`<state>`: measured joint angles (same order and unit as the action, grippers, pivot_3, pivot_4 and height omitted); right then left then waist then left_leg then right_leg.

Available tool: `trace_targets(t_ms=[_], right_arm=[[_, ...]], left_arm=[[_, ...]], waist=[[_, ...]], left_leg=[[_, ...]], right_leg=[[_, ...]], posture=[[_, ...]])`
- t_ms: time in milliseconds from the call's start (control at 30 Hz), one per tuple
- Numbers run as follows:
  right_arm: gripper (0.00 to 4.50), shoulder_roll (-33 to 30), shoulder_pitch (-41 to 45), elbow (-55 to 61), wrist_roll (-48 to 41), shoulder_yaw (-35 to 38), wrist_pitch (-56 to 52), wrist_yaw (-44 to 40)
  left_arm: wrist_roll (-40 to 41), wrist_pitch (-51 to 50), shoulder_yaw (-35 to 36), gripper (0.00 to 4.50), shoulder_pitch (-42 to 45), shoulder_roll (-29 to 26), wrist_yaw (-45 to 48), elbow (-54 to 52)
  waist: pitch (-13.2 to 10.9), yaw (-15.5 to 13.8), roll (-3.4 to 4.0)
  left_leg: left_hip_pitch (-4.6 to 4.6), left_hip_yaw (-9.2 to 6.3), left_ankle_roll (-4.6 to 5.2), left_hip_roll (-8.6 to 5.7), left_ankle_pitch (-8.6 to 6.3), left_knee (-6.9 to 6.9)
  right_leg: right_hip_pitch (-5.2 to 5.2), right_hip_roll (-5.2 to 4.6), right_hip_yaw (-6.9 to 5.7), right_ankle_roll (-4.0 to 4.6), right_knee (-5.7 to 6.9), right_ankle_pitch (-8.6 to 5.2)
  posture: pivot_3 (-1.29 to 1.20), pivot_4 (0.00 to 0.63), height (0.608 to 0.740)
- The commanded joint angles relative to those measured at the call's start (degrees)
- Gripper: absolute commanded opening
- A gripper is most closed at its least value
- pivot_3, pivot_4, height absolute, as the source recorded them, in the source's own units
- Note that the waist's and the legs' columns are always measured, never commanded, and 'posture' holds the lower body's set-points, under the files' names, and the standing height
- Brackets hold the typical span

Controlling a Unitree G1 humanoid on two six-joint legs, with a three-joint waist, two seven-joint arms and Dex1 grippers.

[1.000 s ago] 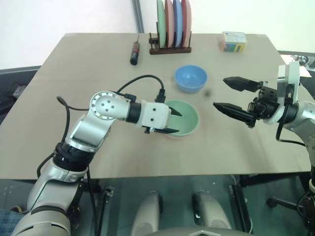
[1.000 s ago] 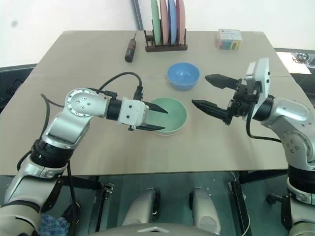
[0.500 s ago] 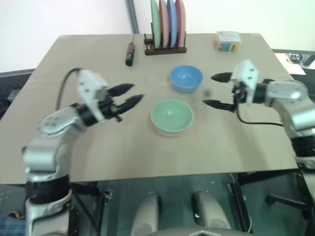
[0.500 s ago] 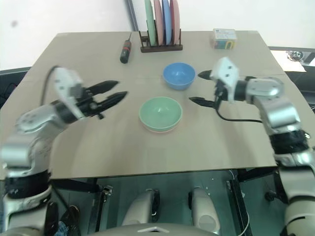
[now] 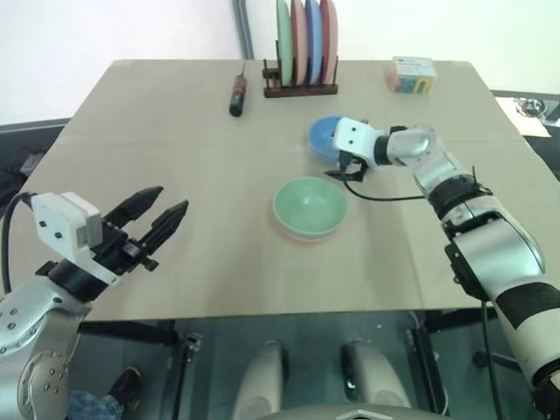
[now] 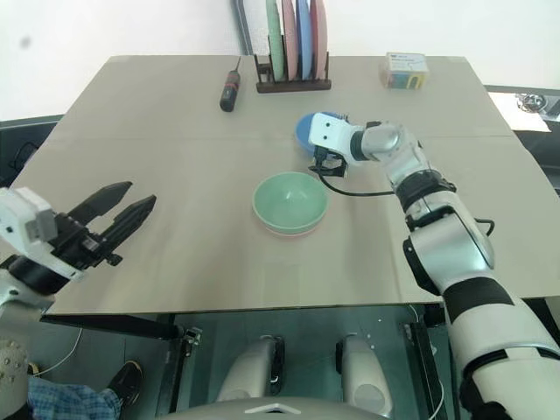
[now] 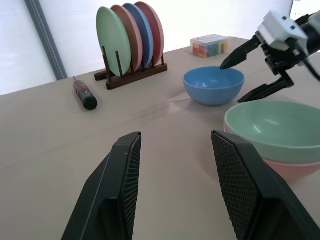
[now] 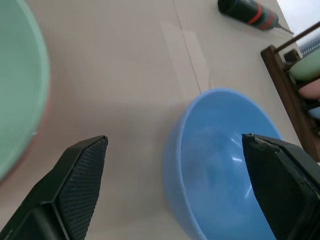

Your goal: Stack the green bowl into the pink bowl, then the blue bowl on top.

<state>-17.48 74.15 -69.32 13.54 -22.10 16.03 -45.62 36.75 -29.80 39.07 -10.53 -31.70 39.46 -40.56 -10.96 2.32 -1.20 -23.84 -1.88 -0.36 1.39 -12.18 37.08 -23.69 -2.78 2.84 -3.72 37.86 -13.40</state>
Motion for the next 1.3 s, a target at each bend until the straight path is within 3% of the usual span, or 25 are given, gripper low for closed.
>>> trace_targets(t_ms=[33,133,367,400,633,700,833,1000,1167,1300], right_arm=[[4.25,1.5,2.9,-4.3,3.4,-0.2,0.1,4.0],[3.39,3.0,3.4,-6.3,5.1,0.3,-0.4,5.7],[0.17,4.2,4.2,-7.2,6.6,1.8,-0.9,6.5],[0.03,4.2,4.2,-7.2,6.7,2.0,-0.8,6.5],[0.03,2.8,5.1,-6.1,6.8,2.5,2.3,5.7],[0.03,1.7,5.7,-4.6,5.0,3.9,5.0,1.7],[0.03,-0.3,4.9,2.6,-3.4,8.7,8.0,-15.3],[0.03,-5.9,-4.2,32.5,-17.9,11.2,-5.5,-36.3],[0.03,-12.5,-14.6,61.3,-27.8,10.0,-23.6,-42.6],[0.03,-16.4,-19.3,73.0,-31.4,9.6,-31.7,-43.0]], left_arm=[[1.5,2.5,2.3,2.44,-1.9,0.0,-1.7,-3.7],[2.8,3.3,2.7,2.49,-2.8,0.0,-2.9,-4.2],[4.1,5.0,2.5,2.49,-4.4,-1.1,-3.9,-4.0],[4.1,5.1,2.4,2.49,-4.5,-1.2,-3.9,-3.9],[4.0,6.5,0.5,2.49,-3.0,-2.5,-3.6,-1.9],[3.9,6.7,-0.2,2.49,-2.5,-2.8,-3.3,-1.3],[3.9,7.2,-1.8,2.49,-1.4,-3.9,-2.2,0.2],[3.6,7.8,-4.5,2.49,2.5,-6.1,-0.1,4.0],[3.1,8.7,-7.3,2.49,6.1,-8.0,2.7,8.2],[2.0,9.7,-10.0,2.49,9.4,-9.9,5.8,12.2]], waist=[[0.0,0.1,0.01],[0.0,0.3,0.02],[0.0,0.4,0.03],[0.0,0.3,0.03],[0.0,0.3,0.05],[0.0,0.3,0.06],[0.0,0.4,0.07],[-0.1,0.1,0.1],[-0.1,-0.3,0.1],[-0.1,-0.1,0.12]], left_leg=[[0.0,0.0,0.0,0.0,0.0,0.0],[0.02,0.01,0.0,0.0,0.0,-0.03],[0.02,0.03,0.0,0.0,0.0,-0.04],[0.02,0.02,0.0,0.0,0.0,-0.05],[0.02,0.03,0.0,0.0,0.0,-0.06],[0.02,0.03,0.0,0.0,0.0,-0.07],[0.01,0.05,0.01,0.0,0.0,-0.1],[0.03,0.0,0.01,0.04,0.0,-0.19],[0.0,-0.1,0.01,0.02,0.0,-0.2],[0.02,-0.08,0.01,0.02,0.0,-0.19]], right_leg=[[0.0,0.0,0.0,0.07,0.0,-0.04],[-0.03,0.02,0.02,0.17,0.03,-0.1],[-0.03,0.03,0.03,0.17,0.03,-0.1],[-0.03,0.03,0.03,0.17,0.03,-0.1],[-0.04,0.03,0.03,0.17,0.02,-0.1],[-0.05,0.04,0.03,0.17,0.02,-0.1],[-0.05,0.04,0.05,-0.04,-0.01,0.02],[-0.05,0.08,0.0,-0.05,0.0,0.02],[-0.01,0.03,-0.14,-0.04,-0.04,0.01],[-0.03,0.03,-0.13,-0.04,-0.02,0.0]], posture=[[0.0,0.15,0.74],[0.0,0.15,0.74],[0.0,0.15,0.74],[0.0,0.15,0.74],[0.0,0.15,0.74],[0.0,0.15,0.74],[0.0,0.15,0.74],[0.0,0.15,0.74],[0.0,0.15,0.74],[0.0,0.15,0.74]])
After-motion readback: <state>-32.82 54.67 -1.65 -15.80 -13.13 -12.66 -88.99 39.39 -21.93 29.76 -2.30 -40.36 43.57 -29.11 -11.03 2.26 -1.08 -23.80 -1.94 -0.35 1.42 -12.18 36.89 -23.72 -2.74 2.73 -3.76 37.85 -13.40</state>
